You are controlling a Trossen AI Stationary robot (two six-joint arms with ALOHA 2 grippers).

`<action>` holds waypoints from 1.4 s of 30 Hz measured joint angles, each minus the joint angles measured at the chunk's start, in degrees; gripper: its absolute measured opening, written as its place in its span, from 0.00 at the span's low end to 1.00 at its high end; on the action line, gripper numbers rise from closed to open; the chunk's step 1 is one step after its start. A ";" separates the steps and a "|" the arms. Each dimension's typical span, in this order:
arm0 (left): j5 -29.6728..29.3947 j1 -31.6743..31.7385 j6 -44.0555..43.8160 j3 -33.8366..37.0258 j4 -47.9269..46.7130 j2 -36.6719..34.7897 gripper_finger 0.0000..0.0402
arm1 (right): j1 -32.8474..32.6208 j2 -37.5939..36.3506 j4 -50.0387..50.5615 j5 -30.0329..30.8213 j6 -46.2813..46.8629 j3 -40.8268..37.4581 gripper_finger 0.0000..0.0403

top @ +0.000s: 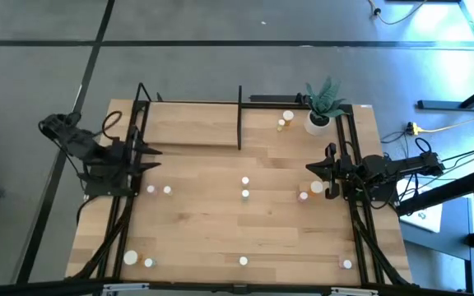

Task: Pick and place medicine bottles onto shelf by color
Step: Put the bottom left yellow pill bottle on the shelf

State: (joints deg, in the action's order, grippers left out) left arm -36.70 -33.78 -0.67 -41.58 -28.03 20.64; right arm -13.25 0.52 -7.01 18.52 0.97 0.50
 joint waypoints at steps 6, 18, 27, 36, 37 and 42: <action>-1.23 0.61 -11.95 -15.09 -18.89 14.70 0.34 | 0.00 0.01 0.00 -0.02 -1.55 0.01 0.05; 13.16 7.18 -36.60 -29.74 -44.95 31.35 0.34 | 0.01 5.82 13.89 0.04 -2.93 14.13 0.05; 14.33 11.14 -34.02 -29.75 -45.02 31.98 0.34 | 0.01 27.77 31.91 2.91 3.30 37.20 0.05; 14.26 14.03 -31.05 -29.75 -44.98 31.98 0.34 | 3.97 46.68 53.52 2.38 16.85 57.35 0.05; 14.29 13.92 -31.92 -29.75 -44.90 31.96 0.34 | 4.32 47.95 54.05 2.36 16.77 58.49 0.05; 14.32 13.79 -34.44 -29.75 -44.48 31.96 0.34 | 5.28 51.80 54.01 2.36 15.24 62.02 0.05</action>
State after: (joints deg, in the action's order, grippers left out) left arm -22.38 -19.99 -35.11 -71.33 -72.52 52.60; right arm -7.97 52.32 47.00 20.89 16.21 62.53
